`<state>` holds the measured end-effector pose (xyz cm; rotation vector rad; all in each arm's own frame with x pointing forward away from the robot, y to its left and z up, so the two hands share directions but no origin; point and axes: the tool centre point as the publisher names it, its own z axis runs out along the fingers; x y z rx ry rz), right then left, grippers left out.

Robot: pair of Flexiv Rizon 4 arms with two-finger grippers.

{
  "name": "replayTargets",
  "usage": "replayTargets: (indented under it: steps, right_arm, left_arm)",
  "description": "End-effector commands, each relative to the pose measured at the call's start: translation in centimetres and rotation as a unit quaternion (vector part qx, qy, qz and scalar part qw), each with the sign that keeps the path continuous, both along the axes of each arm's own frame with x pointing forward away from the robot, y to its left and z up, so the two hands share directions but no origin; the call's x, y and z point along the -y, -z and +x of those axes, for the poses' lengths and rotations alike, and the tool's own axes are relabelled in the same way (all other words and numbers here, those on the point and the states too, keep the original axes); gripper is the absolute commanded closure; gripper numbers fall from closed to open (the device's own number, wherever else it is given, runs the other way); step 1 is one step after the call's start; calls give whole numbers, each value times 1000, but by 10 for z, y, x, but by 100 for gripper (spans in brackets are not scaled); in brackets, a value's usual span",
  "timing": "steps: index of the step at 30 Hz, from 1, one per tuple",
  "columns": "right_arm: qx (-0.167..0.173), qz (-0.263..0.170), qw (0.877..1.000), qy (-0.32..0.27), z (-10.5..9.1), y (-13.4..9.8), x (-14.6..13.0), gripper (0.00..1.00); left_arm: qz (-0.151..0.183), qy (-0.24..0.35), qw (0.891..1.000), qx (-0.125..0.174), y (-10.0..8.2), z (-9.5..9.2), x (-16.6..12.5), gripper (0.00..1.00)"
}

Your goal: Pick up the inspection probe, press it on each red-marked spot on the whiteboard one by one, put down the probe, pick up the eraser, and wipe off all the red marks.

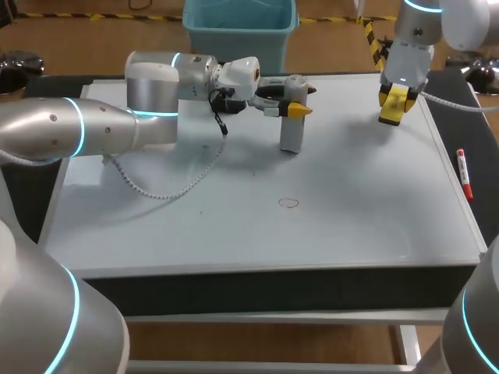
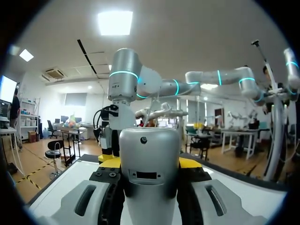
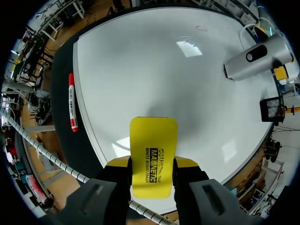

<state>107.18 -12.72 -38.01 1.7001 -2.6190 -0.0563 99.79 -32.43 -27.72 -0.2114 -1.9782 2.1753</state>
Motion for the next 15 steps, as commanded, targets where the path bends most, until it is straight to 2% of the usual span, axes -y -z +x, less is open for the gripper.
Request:
replayTargets:
  steps: [1,15]
  right_arm:
    - [0,-2,1000,-1,1,-1,0,100]
    - [0,-2,1000,-1,1,-1,0,100]
  left_arm:
    - [0,2,1000,-1,1,1,1,100]
    - [0,1,1000,2,-4,1,-3,100]
